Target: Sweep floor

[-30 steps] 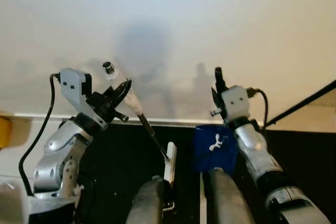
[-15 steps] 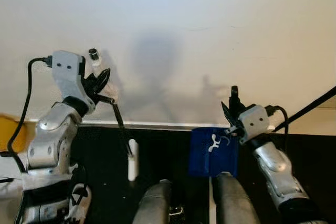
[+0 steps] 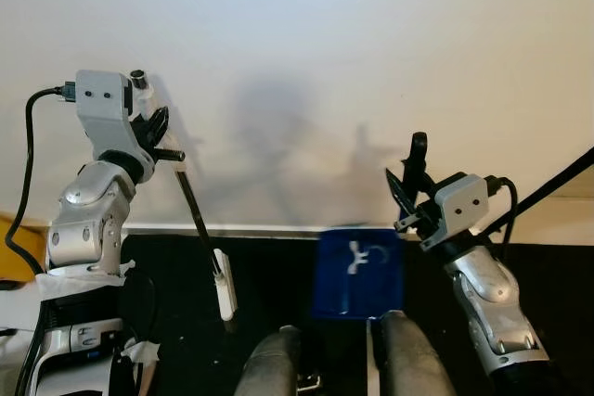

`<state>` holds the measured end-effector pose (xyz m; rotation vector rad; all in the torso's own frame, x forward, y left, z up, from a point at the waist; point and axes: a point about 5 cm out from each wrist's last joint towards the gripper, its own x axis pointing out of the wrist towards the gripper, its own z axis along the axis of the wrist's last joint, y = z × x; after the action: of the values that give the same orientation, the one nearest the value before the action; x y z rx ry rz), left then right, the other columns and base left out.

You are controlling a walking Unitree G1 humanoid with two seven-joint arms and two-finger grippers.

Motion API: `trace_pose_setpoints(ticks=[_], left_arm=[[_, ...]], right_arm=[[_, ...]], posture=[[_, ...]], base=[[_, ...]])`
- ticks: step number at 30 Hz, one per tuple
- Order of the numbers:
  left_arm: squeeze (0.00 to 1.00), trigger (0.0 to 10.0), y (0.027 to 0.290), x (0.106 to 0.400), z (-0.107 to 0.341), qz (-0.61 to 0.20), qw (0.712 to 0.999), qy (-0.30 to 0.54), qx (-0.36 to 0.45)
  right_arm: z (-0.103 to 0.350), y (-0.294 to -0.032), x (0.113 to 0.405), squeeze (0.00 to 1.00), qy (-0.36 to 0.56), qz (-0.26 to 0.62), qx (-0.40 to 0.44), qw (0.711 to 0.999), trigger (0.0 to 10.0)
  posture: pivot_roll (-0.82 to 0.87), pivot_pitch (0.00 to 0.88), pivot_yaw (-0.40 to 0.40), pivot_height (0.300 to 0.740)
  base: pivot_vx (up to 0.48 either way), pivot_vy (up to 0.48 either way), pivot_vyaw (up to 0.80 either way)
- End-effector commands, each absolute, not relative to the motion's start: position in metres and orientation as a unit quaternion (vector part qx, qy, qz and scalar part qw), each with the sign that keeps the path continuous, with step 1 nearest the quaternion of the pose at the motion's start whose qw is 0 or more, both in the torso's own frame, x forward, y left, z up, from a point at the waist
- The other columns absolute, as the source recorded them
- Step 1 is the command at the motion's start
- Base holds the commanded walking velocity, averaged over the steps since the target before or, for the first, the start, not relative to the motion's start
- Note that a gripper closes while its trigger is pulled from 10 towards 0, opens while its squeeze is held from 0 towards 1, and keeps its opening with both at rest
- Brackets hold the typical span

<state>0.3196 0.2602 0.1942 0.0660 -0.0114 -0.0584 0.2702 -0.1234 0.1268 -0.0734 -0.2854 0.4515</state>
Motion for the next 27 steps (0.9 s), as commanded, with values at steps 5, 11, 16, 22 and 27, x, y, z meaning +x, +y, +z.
trace_pose_setpoints(ticks=[5, 11, 16, 22, 27], left_arm=[[0.0, 10.0, 0.261, 0.317, 0.184, -0.004, 1.0, -0.011, -0.01], [0.0, 10.0, 0.258, 0.313, 0.18, 0.006, 1.0, -0.018, -0.015], [0.0, 10.0, 0.255, 0.303, 0.19, 0.007, 0.998, -0.061, 0.01], [0.0, 10.0, 0.242, 0.289, 0.191, -0.013, 0.997, -0.072, 0.011], [0.0, 10.0, 0.217, 0.276, 0.183, -0.023, 0.997, -0.077, 0.0]], right_arm=[[0.148, -0.106, 0.269, 0.0, -0.166, 0.251, 0.014, 0.954, 10.0], [0.156, -0.106, 0.276, 0.0, -0.176, 0.24, 0.01, 0.955, 10.0], [0.156, -0.105, 0.284, 0.0, -0.167, 0.225, 0.012, 0.96, 10.0], [0.153, -0.107, 0.29, 0.0, -0.154, 0.218, 0.013, 0.964, 10.0], [0.144, -0.109, 0.295, 0.0, -0.132, 0.214, 0.013, 0.968, 10.0]], posture=[[-0.01, 0.127, 0.086, 0.74], [0.0, 0.109, 0.068, 0.74], [0.01, 0.085, 0.046, 0.74], [0.02, 0.062, 0.029, 0.74], [0.03, 0.045, 0.017, 0.74]], base=[[0.0, 0.0, 0.0], [0.0, 0.0, 0.0], [0.0, 0.0, 0.0], [0.0, 0.0, 0.0], [0.0, 0.0, 0.0]])
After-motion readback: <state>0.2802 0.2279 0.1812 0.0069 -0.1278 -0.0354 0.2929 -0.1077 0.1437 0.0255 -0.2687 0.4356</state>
